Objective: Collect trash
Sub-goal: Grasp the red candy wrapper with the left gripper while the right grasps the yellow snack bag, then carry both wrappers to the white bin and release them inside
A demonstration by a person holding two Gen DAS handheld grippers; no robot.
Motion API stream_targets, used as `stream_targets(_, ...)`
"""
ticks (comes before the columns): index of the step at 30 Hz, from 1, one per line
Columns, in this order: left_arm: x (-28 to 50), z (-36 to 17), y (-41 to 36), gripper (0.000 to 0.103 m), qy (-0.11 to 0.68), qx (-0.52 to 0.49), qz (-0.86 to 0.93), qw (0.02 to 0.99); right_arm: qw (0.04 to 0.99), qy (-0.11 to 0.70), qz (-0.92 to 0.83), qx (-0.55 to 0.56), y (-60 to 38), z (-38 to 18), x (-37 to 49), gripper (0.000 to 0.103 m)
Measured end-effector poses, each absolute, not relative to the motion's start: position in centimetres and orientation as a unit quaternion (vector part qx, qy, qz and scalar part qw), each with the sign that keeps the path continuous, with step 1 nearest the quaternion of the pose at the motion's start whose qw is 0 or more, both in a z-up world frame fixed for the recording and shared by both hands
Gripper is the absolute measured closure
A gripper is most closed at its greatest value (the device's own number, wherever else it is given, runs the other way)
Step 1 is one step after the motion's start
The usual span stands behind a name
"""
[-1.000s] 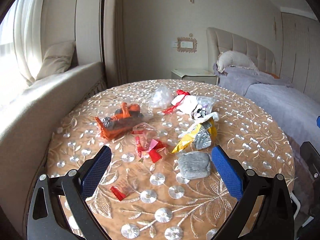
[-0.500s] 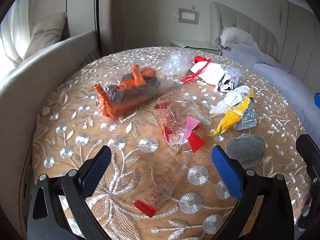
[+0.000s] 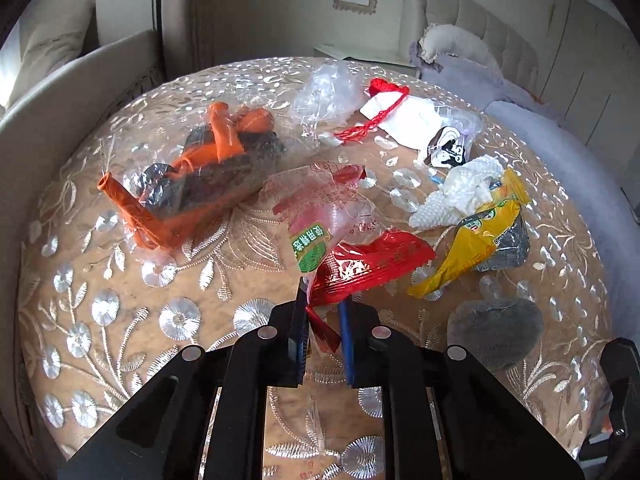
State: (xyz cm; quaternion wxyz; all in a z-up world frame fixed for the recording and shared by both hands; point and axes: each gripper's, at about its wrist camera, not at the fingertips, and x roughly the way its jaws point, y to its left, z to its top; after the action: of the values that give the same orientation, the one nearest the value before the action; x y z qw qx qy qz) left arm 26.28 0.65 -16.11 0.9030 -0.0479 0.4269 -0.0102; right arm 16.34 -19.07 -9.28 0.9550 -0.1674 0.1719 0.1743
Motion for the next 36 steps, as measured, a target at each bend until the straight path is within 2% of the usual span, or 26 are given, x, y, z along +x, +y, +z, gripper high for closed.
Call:
stream_targets(9,22.8,-12.7,1.1,0.095,0.359,-0.037,0.013,0.933,0.952,0.180,0.166,-0.183,-18.0,-9.4,17.5,0.004)
stream_targets(16,22.5,-11.9,0.9,0.095,0.348,-0.031,0.009,0.937,0.938,0.266,0.165,-0.146,-16.8,-10.2,22.5,0.005)
stream_targets(18,22.6,-12.1,0.7,0.095,0.348,-0.030,0.007,0.937,0.931,0.292,0.169,-0.138,-16.5,-10.7,23.9,0.021)
stream_targets(19,22.6,-12.1,0.7,0.095,0.348,-0.031,0.006,0.937,0.928,0.302,0.169,-0.134,-16.4,-11.0,24.4,0.025)
stream_targets(21,22.5,-12.1,0.8,0.095,0.345,-0.033,0.006,0.938,0.920,0.329,0.162,-0.137,-16.1,-11.7,25.5,0.048)
stream_targets(22,22.5,-12.0,0.7,0.095,0.345,-0.032,0.006,0.938,0.916,0.342,0.160,-0.137,-16.1,-12.1,25.9,0.056)
stream_targets(23,22.4,-12.0,0.8,0.095,0.343,-0.033,0.007,0.939,0.913,0.350,0.162,-0.133,-16.2,-12.4,26.1,0.079)
stream_targets(24,22.4,-11.9,0.8,0.095,0.342,-0.032,0.008,0.939,0.913,0.351,0.163,-0.129,-16.4,-12.5,26.2,0.094)
stream_targets(28,21.9,-11.5,0.4,0.095,0.334,-0.028,0.009,0.942,0.923,0.325,0.170,-0.121,-17.3,-11.6,24.7,0.101)
stream_targets(36,20.4,-10.0,-2.2,0.095,0.312,-0.024,-0.018,0.950,0.956,0.231,0.141,-0.109,-21.3,-6.6,18.8,0.101)
